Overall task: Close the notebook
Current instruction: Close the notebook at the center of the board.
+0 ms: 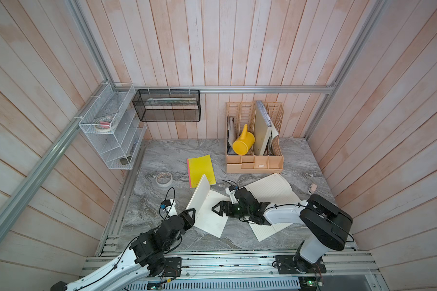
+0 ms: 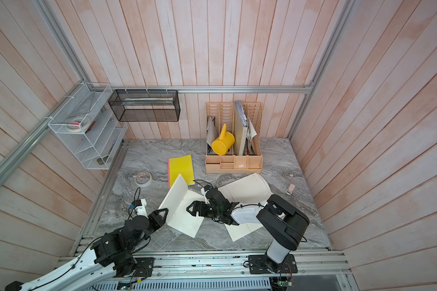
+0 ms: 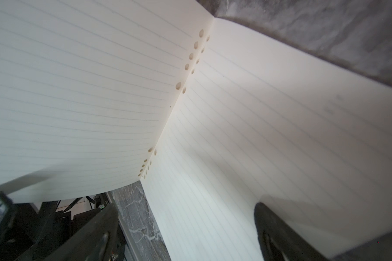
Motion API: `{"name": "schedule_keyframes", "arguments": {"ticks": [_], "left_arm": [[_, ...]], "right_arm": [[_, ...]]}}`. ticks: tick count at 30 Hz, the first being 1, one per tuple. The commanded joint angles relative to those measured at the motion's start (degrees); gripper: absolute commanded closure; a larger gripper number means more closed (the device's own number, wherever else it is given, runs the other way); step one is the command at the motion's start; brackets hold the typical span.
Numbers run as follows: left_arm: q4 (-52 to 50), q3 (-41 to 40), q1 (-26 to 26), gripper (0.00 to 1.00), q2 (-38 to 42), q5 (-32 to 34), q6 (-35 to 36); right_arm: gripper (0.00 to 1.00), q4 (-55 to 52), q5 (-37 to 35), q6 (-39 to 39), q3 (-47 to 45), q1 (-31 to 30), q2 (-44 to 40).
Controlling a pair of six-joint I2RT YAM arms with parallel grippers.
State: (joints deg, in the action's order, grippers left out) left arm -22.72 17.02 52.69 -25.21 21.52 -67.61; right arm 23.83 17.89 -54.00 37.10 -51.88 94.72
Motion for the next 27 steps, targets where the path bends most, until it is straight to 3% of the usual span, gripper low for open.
{"name": "schedule_keyframes", "arguments": {"ticks": [1, 3, 4, 5, 11, 14, 17, 19, 25, 27], "left_arm": [[7.96, -0.76, 0.30, 0.50, -1.19, -4.04, 3.88], [12.02, -1.77, 0.28, 0.43, -2.74, -6.12, 4.59], [13.49, -1.93, 0.31, 0.35, -3.44, -6.76, 4.60], [15.29, -2.12, 0.26, 0.02, -4.13, -7.69, 4.77], [17.12, 0.36, 0.31, 0.00, -7.12, -8.86, 6.68], [14.49, 2.66, 0.05, 0.00, -7.97, -6.42, 7.83], [9.97, 4.95, -3.42, 0.00, -9.33, -5.70, 7.79], [9.51, 5.96, -9.39, 0.00, -11.42, -11.41, 10.13], [21.02, 6.89, -30.33, 0.00, -26.88, -44.14, 19.79], [24.26, 8.30, -33.50, 0.13, -34.53, -52.75, 21.78]], "right_arm": [[0.04, -2.74, 0.61, -0.41, -1.46, -0.33, 1.07], [0.04, -2.86, 0.74, -0.33, -1.39, -0.33, 1.00], [0.04, -2.98, 0.72, -0.24, -1.33, -0.40, 1.07], [0.04, -3.16, 0.73, -0.23, -1.22, -0.35, 1.07], [0.04, -3.62, 0.75, 0.21, -1.06, -0.33, 0.74], [0.04, -3.59, 0.84, 0.16, -1.15, -0.33, 0.64], [0.04, -3.70, 0.86, 0.21, -1.34, -0.33, 0.34], [0.04, -3.80, 0.84, 0.20, -1.38, -0.33, 0.07], [0.04, -5.05, 0.83, 0.66, -0.66, -0.33, -0.15], [0.04, -5.29, 0.74, 0.74, -0.23, -0.33, 0.07]]}}
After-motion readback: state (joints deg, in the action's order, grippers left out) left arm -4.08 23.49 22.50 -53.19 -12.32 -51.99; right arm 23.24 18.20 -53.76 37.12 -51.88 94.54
